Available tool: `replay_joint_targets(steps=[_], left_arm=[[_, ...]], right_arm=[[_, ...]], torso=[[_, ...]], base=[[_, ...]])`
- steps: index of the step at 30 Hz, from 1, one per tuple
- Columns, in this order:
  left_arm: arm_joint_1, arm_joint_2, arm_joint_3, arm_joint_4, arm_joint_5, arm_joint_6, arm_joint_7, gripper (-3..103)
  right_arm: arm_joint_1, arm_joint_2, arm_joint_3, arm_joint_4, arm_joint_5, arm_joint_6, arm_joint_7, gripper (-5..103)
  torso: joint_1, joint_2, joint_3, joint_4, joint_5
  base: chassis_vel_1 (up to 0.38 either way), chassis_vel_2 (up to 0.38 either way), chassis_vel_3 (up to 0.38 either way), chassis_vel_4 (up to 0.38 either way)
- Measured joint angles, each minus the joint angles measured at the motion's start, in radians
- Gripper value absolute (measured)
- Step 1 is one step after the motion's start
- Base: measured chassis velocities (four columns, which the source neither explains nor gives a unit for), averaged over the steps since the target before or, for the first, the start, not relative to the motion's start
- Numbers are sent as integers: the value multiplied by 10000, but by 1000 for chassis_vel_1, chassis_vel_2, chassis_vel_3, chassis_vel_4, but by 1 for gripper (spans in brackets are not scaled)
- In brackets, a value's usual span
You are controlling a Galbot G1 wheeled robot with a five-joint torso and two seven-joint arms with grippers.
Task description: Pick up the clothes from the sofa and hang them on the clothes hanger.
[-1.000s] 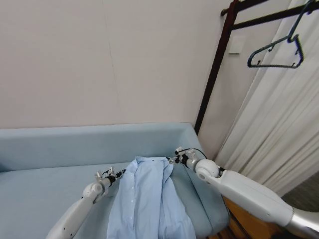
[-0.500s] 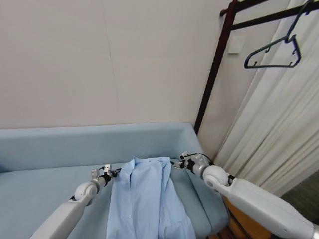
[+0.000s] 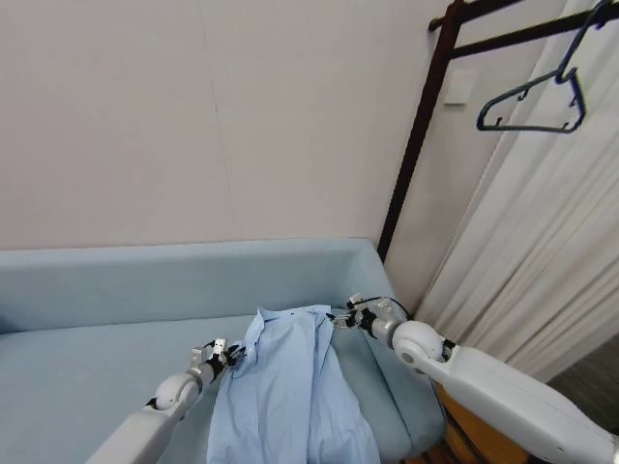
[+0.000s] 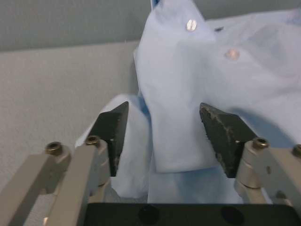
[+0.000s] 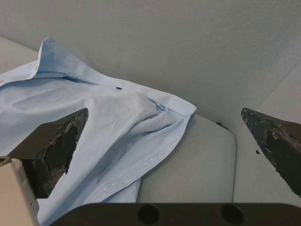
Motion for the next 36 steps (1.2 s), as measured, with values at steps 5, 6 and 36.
replay_joint_targets(steps=[5, 6, 36], left_arm=[[-3, 105, -231, -91, -145, -476, 119, 74], [-27, 111, -300, -72, 44, -518, 167, 80], [-1291, 72, 58, 3020, 619, -423, 2906, 96]], right_arm=[[-205, -68, 111, 154, -6, 37, 216, 100], [-207, -64, 112, 159, -5, 39, 255, 100], [80, 248, -155, -491, 266, 41, 174, 100]], torso=[[0, 0, 0, 1, -2], [0, 0, 0, 2, -2], [1, -1, 1, 1, -1]], base=[[0, 0, 0, 0], [0, 0, 0, 0], [0, 0, 0, 0]])
